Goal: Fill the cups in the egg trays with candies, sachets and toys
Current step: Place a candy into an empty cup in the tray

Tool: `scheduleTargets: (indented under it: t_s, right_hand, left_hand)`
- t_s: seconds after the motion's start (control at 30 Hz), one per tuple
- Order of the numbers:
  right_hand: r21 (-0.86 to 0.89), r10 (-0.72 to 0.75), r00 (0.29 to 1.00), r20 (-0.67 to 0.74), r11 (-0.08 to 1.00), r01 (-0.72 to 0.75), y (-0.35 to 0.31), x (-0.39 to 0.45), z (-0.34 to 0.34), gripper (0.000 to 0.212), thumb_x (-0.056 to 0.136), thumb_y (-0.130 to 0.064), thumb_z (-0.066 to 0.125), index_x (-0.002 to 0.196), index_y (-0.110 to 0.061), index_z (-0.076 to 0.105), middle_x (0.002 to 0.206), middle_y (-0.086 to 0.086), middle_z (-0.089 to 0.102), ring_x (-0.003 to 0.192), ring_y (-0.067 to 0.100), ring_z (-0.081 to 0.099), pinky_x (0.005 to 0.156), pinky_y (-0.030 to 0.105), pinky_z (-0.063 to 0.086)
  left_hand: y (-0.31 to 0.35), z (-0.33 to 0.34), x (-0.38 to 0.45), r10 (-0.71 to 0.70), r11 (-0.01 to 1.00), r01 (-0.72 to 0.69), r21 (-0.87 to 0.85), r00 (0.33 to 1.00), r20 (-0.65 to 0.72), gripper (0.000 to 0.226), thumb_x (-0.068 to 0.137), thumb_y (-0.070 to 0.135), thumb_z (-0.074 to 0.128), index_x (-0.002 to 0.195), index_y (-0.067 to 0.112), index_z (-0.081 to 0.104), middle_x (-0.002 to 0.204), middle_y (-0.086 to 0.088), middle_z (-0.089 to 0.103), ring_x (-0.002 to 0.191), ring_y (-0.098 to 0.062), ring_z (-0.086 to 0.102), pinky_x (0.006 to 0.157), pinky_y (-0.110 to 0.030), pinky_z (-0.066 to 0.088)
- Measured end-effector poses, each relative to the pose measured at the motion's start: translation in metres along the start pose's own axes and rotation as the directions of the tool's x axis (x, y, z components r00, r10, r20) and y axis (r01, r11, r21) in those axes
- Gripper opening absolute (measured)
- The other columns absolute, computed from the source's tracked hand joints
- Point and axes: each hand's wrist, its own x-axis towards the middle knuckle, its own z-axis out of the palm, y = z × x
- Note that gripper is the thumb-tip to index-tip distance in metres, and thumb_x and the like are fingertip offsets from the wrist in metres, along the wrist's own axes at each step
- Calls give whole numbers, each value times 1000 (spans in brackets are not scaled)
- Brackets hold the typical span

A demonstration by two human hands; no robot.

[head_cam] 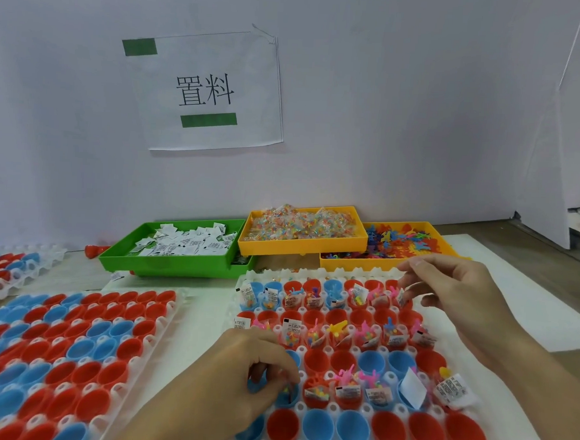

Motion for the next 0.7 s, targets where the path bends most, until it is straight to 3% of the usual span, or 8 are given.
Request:
scheduleTargets:
  t_s: [0.17, 0.3, 0.53, 0.7]
  right_hand:
    - [-2, -6, 1000, 1, 1000, 6, 0, 1, 0, 26, 101, -18, 53, 87, -17, 75, 74, 0, 73, 70, 19, 70, 65, 31, 50]
    - [-2, -10, 1000, 2, 1000, 10, 1, 1, 0, 26, 101, -18, 53, 87, -17, 75, 74, 0, 73, 71, 20, 70, 65, 31, 50]
    - [-2, -10, 1000, -1, 1000, 10, 1, 1, 0, 26, 101, -18, 53, 88, -17, 75, 74, 1, 73, 73, 23, 70, 66, 32, 49]
    - [-5, -15, 1000, -1, 1000, 15, 1, 0, -2, 26, 101, -17, 53, 88, -17, 75, 74, 0, 73, 74, 23, 70, 66, 32, 50]
  left_hand:
    - [-2, 1, 0, 7, 1000, -8, -4, 1000, -16, 23, 79, 19, 70, 92, 37, 69, 80, 19, 60, 67, -4, 55, 58, -9, 40]
    - [-4, 3, -1, -10, 1000, 10, -14, 1000, -11, 24, 77, 15, 73, 82, 37, 63, 76, 20, 61, 66, -5, 55, 57, -12, 43]
    - [-1, 2, -1, -36, 996, 36, -81, 999, -1, 13, 80, 14, 79, 74, 25, 74, 78, 16, 66, 71, -9, 57, 61, -13, 44]
    - [1, 0, -1, -51, 994, 52, -96, 999, 17, 9, 81, 26, 80, 83, 34, 77, 85, 16, 65, 77, -8, 58, 65, -19, 48]
